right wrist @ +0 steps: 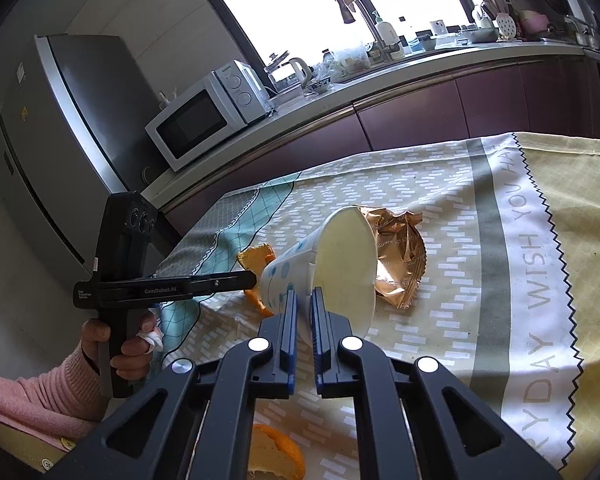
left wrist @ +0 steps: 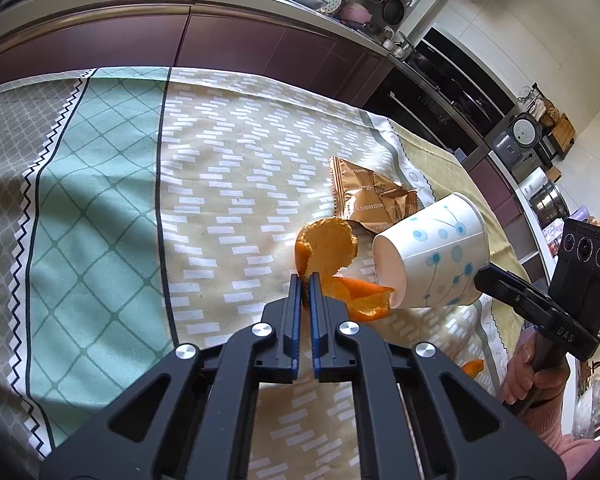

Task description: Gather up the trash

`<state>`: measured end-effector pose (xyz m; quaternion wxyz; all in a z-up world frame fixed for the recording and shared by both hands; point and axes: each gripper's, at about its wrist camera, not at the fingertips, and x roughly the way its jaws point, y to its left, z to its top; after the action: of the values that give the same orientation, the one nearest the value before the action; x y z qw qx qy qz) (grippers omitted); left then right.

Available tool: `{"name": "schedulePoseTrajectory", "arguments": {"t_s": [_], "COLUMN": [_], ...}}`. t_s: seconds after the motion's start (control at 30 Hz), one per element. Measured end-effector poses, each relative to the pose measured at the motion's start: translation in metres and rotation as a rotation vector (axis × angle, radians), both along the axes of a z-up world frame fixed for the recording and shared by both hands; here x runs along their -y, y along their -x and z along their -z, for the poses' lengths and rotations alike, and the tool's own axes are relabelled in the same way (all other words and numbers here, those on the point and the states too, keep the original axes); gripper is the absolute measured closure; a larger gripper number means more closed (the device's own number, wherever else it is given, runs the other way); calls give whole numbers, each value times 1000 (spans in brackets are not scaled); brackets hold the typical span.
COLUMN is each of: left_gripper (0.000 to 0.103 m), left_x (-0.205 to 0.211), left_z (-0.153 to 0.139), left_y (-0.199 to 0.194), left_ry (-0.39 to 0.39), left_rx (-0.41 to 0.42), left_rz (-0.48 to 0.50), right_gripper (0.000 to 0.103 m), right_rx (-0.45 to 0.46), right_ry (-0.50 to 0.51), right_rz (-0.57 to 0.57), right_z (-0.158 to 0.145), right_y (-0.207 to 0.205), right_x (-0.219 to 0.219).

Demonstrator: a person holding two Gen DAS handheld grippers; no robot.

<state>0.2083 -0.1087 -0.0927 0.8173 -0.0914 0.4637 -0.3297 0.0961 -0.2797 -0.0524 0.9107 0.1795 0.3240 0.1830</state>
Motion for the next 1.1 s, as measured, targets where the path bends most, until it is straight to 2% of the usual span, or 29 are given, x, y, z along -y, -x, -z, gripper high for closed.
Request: {"name": "schedulePoseTrajectory", "arguments": {"t_s": [0.3,0.57,1.1], "left_gripper": [99,99,99], "left_x": [-16,-51,-131], "left_z": [-24,-45,-80], "left_y": [22,43,77], "left_ry": [14,30,35], "left_rx": [78,128,216], "left_rz": [-10,-47,-150], "right_gripper": [101,101,101], "right_rx": [37,67,98], "right_ry": [1,7,-19], "right_rz": [5,-19,-145], "right_z": [-15,-27,-39], "right_y": [4,4,-10], "right_x": [-6,-21,-88]}}
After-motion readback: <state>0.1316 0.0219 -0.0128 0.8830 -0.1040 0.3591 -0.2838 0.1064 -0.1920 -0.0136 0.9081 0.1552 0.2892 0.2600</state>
